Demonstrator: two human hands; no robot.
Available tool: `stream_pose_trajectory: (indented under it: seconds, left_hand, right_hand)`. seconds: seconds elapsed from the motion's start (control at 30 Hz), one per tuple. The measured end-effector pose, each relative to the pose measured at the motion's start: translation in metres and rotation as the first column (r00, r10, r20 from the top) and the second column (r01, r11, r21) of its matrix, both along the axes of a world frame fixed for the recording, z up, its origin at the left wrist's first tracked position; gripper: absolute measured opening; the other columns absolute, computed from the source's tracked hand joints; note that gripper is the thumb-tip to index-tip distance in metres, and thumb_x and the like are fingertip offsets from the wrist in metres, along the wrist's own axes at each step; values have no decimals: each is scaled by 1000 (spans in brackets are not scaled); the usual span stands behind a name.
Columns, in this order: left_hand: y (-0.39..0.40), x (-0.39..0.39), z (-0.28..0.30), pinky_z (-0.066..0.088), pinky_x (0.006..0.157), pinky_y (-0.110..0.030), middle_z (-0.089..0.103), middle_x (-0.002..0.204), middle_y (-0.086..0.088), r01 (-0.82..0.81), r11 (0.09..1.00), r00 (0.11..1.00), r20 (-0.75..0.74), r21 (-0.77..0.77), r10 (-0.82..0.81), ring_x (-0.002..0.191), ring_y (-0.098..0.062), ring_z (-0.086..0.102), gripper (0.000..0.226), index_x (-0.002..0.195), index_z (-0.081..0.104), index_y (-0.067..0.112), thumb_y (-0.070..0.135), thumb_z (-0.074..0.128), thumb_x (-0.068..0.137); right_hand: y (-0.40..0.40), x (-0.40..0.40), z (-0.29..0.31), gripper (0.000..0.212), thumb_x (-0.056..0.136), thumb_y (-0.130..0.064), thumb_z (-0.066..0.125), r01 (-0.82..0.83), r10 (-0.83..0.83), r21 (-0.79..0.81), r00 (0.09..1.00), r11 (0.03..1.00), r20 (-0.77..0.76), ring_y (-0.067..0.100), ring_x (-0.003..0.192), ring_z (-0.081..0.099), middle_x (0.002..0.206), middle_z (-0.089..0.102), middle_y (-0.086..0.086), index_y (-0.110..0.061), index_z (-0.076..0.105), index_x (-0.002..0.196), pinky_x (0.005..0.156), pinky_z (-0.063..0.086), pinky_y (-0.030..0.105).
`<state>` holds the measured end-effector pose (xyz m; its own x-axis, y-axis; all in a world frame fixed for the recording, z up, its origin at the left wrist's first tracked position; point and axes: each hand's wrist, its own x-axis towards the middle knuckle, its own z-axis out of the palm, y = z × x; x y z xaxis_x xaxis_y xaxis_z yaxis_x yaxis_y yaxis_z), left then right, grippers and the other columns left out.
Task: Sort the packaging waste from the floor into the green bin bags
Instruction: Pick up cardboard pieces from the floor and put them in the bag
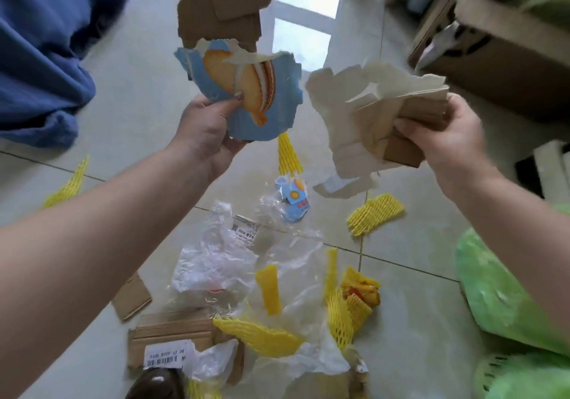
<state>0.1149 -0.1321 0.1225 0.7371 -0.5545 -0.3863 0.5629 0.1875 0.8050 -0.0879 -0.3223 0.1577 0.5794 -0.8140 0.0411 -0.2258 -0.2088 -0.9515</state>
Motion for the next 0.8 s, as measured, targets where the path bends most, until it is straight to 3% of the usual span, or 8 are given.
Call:
stream_pose_trajectory:
  seconds: [0.17, 0.23, 0.3, 0.37, 0.43, 0.57, 0.7, 0.8]
  left_hand:
    - [-13, -34, 73, 58, 62, -32, 72, 82, -5, 121, 986, 987, 120, -114, -107, 69, -19, 70, 19, 99, 64, 8, 3, 63, 81]
    - [-13, -53, 99, 58, 65, -34, 72, 84, -9, 194, 970, 972, 162, -150, -169, 72, -21, 70, 24, 105, 61, 2, 4, 62, 81]
    - [-14, -74, 120, 56, 79, -44, 67, 99, -16, 289, 937, 950, 178, -195, -256, 87, -29, 67, 31, 113, 57, -1, 5, 60, 83]
    - [-12, -97, 138, 51, 86, -47, 63, 106, -20, 376, 909, 919, 197, -182, -341, 94, -33, 62, 36, 117, 56, -1, 8, 60, 82]
    - [-10, -118, 153, 48, 85, -46, 60, 108, -23, 422, 894, 896, 218, -151, -387, 94, -35, 61, 41, 120, 53, -5, 8, 60, 83]
    - [-7, -147, 178, 57, 74, -40, 61, 108, -21, 436, 894, 880, 260, -106, -398, 91, -31, 64, 45, 126, 49, -6, 7, 61, 85]
    - [-8, -164, 199, 58, 61, -30, 63, 103, -16, 368, 926, 898, 292, -85, -330, 90, -29, 63, 32, 117, 54, 0, 6, 60, 87]
    - [-11, -178, 206, 58, 68, -33, 63, 109, -16, 346, 937, 896, 310, -41, -318, 96, -30, 63, 36, 122, 52, 0, 7, 60, 87]
  right_hand:
    - [31, -48, 74, 41, 58, -17, 77, -274, 255, 177, 959, 945, 124, 12, 89, 67, 89, 72, -3, -22, 62, 96, 72, 56, 24]
    - [48, -61, 88, 44, 59, -6, 77, -391, 395, 229, 918, 892, 29, 13, 85, 67, 91, 70, 2, -16, 62, 99, 72, 57, 26]
    - [63, -69, 95, 43, 65, 4, 77, -420, 455, 235, 883, 876, -117, 14, 86, 64, 94, 67, 6, -16, 61, 101, 78, 56, 28]
    - [76, -76, 100, 41, 71, 4, 74, -419, 464, 219, 857, 881, -226, 17, 90, 62, 97, 67, 8, -17, 63, 104, 85, 54, 33]
    - [84, -86, 105, 42, 73, 1, 74, -398, 440, 196, 854, 896, -276, 21, 94, 63, 102, 68, 11, -15, 63, 110, 90, 53, 40]
    - [89, -115, 115, 29, 75, -1, 73, -343, 390, 208, 882, 916, -264, 22, 90, 62, 97, 67, 12, -16, 65, 98, 89, 53, 43]
    - [87, -150, 115, 25, 75, -1, 73, -319, 366, 200, 887, 926, -281, 22, 89, 62, 95, 66, 12, -14, 64, 94, 89, 53, 44]
    - [86, -172, 115, 24, 74, -1, 72, -294, 350, 225, 896, 929, -274, 22, 88, 62, 93, 66, 10, -19, 65, 88, 89, 53, 44]
